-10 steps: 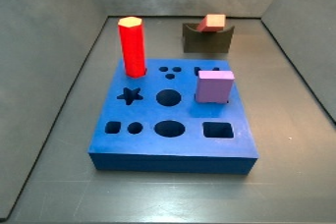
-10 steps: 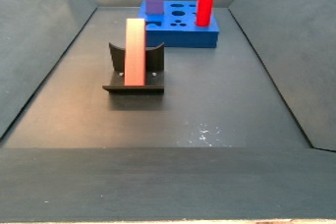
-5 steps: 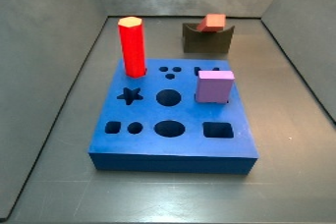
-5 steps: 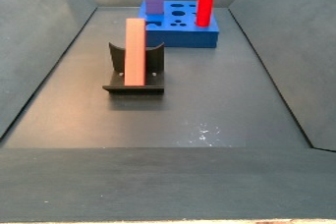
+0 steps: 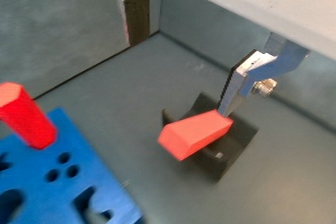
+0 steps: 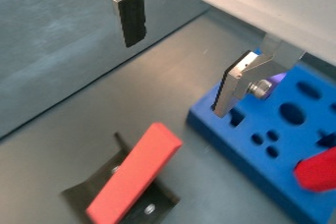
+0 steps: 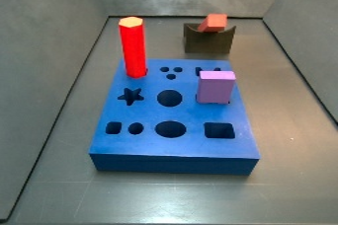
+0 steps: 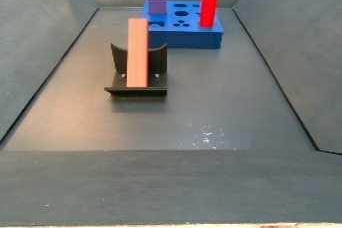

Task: Pick up the rectangle object. Move up. Place the rectangle object on the fixture. Regrasp the rectangle object. Move to above the board. Insert the rectangle object.
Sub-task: Regrasp the rectangle object.

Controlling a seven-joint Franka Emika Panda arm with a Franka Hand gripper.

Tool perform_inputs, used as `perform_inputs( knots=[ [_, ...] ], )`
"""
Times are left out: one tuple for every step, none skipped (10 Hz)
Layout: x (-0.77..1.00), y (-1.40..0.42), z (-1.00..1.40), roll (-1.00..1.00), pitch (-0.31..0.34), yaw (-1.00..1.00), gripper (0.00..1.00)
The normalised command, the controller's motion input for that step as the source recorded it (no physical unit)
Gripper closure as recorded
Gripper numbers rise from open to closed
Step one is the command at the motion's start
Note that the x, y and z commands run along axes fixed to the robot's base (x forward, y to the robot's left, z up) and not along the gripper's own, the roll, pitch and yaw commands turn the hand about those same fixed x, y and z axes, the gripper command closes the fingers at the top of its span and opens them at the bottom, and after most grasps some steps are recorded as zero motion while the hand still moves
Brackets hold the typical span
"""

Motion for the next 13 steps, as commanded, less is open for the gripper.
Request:
perform_inputs(
  knots=[
    [0.02, -0.02, 0.01, 1.00, 0.039, 0.03, 0.00],
    [0.04, -0.03, 0.00, 1.00, 0.048, 0.03, 0.00],
    [0.05, -0.03, -0.01, 1.00, 0.057, 0.04, 0.00],
    [0.06, -0.03, -0.01, 1.00, 0.071, 0.04, 0.00],
    [0.07, -0.03, -0.01, 1.00, 0.080, 0.04, 0.00],
    [0.09, -0.04, -0.01, 1.00, 0.100, 0.05, 0.00],
    [0.10, -0.04, -0.01, 1.00, 0.118, 0.06, 0.00],
    [0.11, -0.05, -0.01, 1.00, 0.137, 0.07, 0.00],
    [0.12, -0.05, -0.01, 1.00, 0.161, 0.08, 0.00],
    [0.14, -0.05, -0.01, 1.00, 0.192, 0.11, 0.00],
    [0.16, -0.05, -0.01, 1.00, 0.214, 0.13, 0.00],
    [0.19, -0.05, -0.02, 1.00, 0.243, 0.19, 0.00],
    [0.20, -0.06, -0.02, 1.00, 0.257, 0.22, 0.00]
  ],
)
